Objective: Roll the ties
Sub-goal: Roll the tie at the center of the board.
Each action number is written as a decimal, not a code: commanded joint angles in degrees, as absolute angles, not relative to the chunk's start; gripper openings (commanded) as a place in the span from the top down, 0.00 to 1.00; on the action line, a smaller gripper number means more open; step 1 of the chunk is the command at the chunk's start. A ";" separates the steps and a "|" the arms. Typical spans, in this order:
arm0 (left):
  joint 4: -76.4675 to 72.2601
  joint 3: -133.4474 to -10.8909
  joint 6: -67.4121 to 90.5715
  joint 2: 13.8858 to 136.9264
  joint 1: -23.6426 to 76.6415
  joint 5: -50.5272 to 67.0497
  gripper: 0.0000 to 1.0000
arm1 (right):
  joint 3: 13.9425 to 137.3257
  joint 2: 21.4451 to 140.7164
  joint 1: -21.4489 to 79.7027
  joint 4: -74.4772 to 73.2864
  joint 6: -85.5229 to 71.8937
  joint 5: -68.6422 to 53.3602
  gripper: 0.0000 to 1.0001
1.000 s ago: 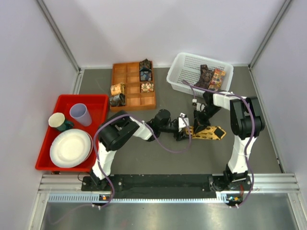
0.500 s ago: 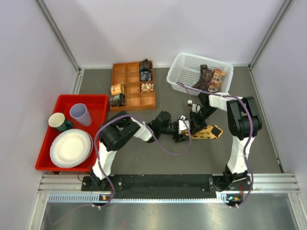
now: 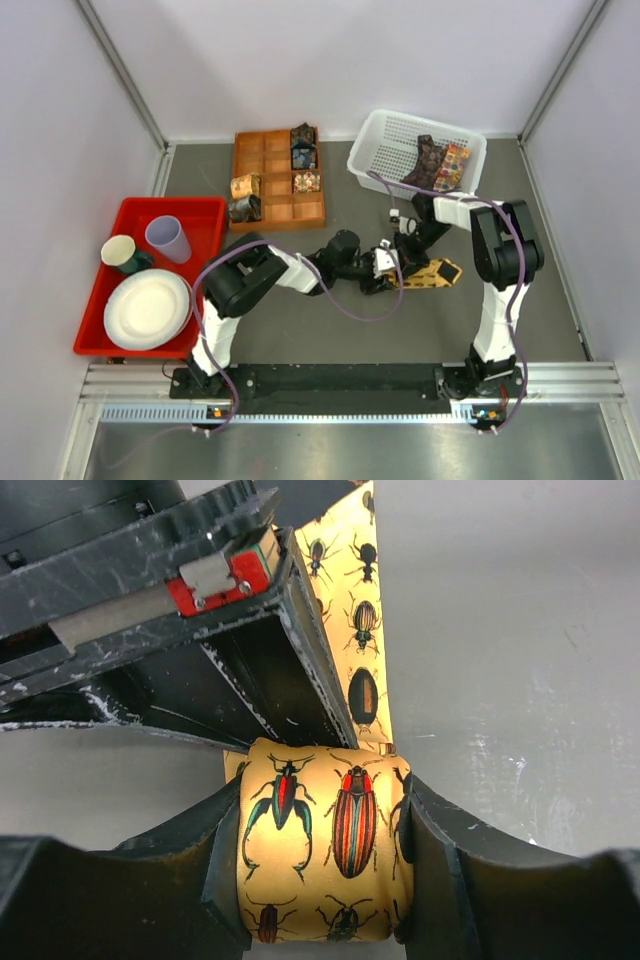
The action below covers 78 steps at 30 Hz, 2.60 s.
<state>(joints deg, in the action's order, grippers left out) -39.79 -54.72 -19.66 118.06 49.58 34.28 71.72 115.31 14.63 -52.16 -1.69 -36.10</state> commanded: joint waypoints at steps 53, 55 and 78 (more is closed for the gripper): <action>22.33 -73.22 -26.02 121.29 50.36 26.72 0.51 | 67.41 113.73 11.78 -40.96 -0.53 -46.42 1.00; 20.22 -72.16 -25.93 120.15 50.19 27.95 0.43 | 67.24 113.56 11.52 -40.43 -0.79 -44.13 1.00; -26.50 -58.28 -14.59 112.33 48.16 35.25 0.19 | 64.60 110.57 10.72 -36.21 -4.31 -31.29 1.00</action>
